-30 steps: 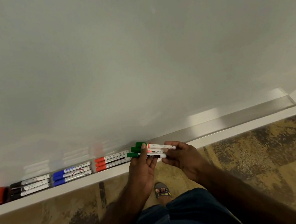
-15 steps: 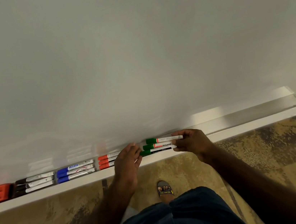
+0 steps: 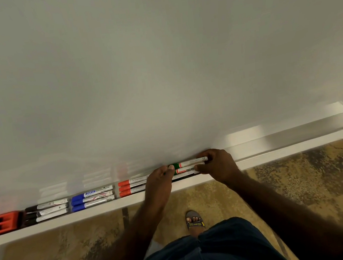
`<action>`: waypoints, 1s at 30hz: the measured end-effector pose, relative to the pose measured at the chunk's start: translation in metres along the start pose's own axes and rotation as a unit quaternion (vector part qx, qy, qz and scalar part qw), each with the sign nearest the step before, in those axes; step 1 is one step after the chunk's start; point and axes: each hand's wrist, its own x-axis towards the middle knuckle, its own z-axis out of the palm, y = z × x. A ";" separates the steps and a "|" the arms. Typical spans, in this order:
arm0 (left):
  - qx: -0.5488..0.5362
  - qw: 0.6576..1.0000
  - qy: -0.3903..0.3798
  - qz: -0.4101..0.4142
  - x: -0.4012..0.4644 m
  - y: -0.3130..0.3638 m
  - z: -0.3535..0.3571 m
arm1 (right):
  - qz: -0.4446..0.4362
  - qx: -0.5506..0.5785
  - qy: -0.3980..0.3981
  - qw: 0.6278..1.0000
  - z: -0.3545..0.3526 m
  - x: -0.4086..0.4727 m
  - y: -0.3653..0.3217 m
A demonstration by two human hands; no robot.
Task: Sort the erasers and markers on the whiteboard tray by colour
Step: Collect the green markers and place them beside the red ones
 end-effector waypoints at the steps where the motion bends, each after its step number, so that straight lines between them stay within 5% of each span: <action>1: 0.005 1.000 0.002 0.003 0.000 0.000 0.000 | -0.009 -0.041 0.010 0.999 0.001 -0.001 -0.001; 11: 0.083 0.995 0.039 0.038 0.003 0.000 -0.001 | -0.047 -0.198 0.056 0.977 0.004 -0.007 -0.010; 30: 0.124 0.989 0.049 0.058 0.008 -0.001 0.000 | -0.044 -0.166 0.099 0.980 0.001 -0.005 -0.006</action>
